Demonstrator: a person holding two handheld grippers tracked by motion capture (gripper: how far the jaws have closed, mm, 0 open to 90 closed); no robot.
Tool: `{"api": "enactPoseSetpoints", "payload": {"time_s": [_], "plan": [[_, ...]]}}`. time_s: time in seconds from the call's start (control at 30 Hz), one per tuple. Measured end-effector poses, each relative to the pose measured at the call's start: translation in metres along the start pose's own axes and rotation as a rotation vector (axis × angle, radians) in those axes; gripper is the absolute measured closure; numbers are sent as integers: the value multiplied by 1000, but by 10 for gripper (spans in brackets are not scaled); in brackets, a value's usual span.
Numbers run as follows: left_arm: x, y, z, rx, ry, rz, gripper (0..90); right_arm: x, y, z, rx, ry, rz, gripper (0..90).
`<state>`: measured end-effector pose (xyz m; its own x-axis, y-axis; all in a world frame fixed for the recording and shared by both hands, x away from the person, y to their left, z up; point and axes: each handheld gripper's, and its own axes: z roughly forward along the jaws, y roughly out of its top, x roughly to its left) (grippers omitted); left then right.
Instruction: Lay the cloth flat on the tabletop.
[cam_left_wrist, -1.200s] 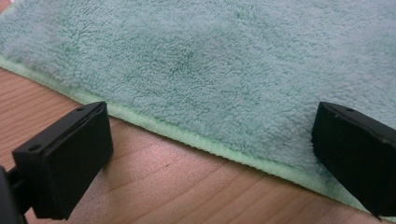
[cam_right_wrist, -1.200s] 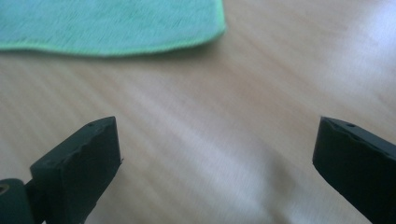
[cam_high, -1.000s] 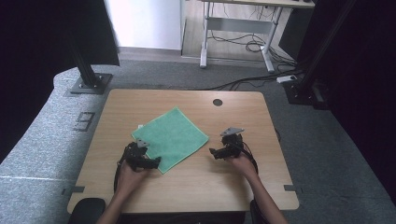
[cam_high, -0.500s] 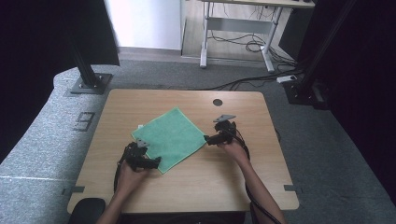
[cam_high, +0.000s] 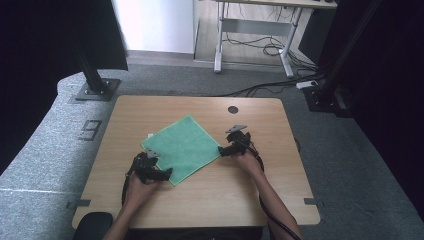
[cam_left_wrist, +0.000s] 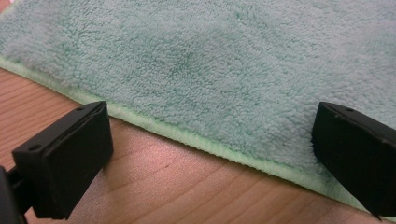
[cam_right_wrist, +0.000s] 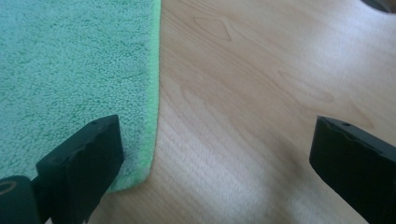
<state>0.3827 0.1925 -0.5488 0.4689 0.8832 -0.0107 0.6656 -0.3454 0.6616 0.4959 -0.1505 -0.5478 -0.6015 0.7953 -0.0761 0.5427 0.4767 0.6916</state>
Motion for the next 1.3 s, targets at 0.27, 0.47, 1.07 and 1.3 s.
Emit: {"api": "enactPoseSetpoints", "payload": {"time_s": [0.27, 0.47, 1.07, 1.3], "plan": [[4, 2, 2, 3, -24, 26, 0, 3, -18, -16, -22, -4, -11, 28], [8, 5, 4, 3, -24, 29, 0, 11, -33, -31, -23, -10, -31, 27], [19, 14, 10, 0, -13, 19, 0, 46, -64, -68, -11, 14, -53, 33], [3, 10, 0, 24, -36, 53, 0, 23, -35, -47, -23, -25, 7, 25]]}}
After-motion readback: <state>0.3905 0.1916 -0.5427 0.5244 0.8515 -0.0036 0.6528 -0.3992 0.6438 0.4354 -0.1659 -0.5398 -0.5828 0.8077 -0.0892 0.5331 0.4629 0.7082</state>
